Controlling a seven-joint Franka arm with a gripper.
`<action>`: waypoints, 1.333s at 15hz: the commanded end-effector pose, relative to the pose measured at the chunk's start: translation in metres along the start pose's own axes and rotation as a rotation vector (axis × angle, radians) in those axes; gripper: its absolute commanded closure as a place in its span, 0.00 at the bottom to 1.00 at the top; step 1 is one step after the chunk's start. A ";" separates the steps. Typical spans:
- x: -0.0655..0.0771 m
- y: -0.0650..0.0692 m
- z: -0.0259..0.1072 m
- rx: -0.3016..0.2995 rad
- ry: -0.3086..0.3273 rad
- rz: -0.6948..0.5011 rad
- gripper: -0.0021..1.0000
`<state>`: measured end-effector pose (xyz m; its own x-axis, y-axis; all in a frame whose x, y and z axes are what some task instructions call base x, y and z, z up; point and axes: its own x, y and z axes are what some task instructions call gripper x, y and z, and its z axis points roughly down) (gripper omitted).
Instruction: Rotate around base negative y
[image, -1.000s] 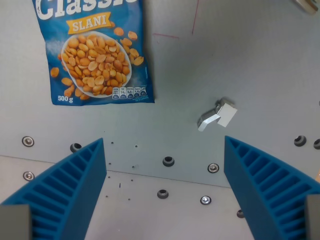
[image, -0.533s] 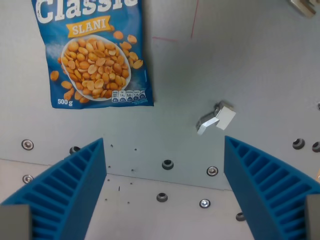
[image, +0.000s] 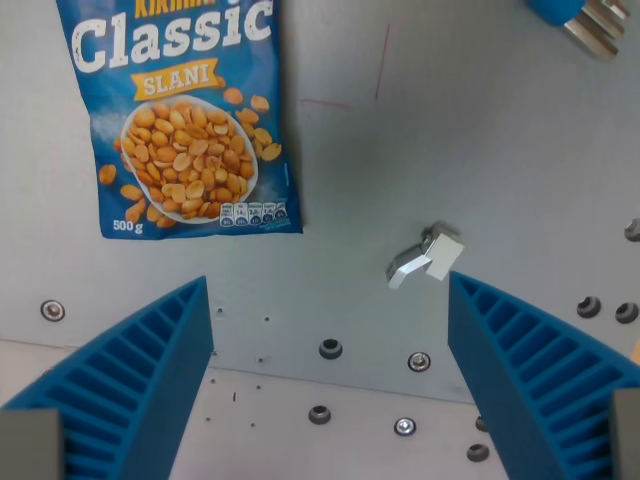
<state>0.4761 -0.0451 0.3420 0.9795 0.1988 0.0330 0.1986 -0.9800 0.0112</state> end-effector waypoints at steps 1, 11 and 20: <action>-0.009 -0.002 0.001 -0.037 0.196 0.000 0.00; -0.009 -0.002 0.001 -0.063 0.327 0.001 0.00; -0.009 -0.002 0.001 -0.087 0.444 0.003 0.00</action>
<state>0.4823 -0.0442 0.3410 0.9602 0.2003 0.1945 0.1938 -0.9796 0.0521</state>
